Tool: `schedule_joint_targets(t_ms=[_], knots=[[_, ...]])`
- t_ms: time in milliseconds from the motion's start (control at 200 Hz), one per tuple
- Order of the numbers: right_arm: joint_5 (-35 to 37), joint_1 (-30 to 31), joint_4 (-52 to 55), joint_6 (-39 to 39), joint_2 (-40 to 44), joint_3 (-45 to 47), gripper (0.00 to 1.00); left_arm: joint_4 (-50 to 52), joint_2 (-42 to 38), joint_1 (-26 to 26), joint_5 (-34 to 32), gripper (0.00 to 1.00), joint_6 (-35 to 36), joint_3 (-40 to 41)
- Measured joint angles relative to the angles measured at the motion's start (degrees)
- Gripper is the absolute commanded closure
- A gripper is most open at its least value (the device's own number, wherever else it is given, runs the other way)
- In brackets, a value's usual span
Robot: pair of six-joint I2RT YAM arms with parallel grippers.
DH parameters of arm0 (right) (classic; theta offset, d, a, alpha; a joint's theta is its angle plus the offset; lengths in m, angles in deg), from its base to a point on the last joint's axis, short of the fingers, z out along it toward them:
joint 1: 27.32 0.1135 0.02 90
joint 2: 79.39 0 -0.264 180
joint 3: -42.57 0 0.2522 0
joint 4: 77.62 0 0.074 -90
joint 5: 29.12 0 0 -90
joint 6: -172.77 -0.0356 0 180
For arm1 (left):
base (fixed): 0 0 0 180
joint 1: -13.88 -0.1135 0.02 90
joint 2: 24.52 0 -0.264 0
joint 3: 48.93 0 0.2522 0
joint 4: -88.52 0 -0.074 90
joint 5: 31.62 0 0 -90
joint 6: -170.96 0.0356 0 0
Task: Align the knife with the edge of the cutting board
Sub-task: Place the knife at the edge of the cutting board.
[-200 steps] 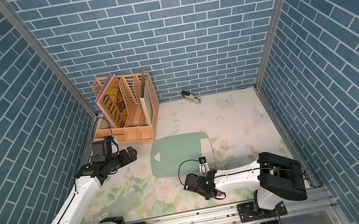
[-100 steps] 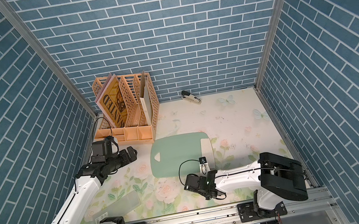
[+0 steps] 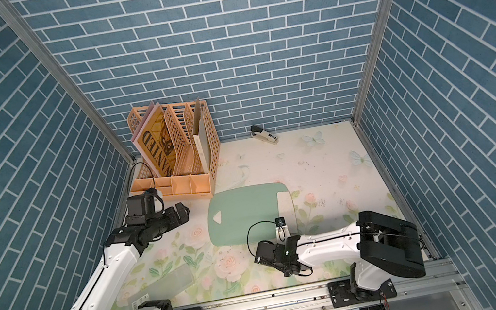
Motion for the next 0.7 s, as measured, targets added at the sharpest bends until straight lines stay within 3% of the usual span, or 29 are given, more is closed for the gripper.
schedule_joint_targets(t_ms=[285,510,700], knots=[[0.0,0.0,0.0,0.0,0.0,0.0,0.67,0.0,0.0,0.0,0.0,0.0,0.0,0.0],[-0.3,0.0,0.1,0.0,0.0,0.0,0.48,0.0,0.0,0.2,0.0,0.0,0.0,0.0],[-0.3,-0.1,0.1,0.0,0.0,0.0,0.43,0.0,0.0,0.4,0.0,0.0,0.0,0.0]])
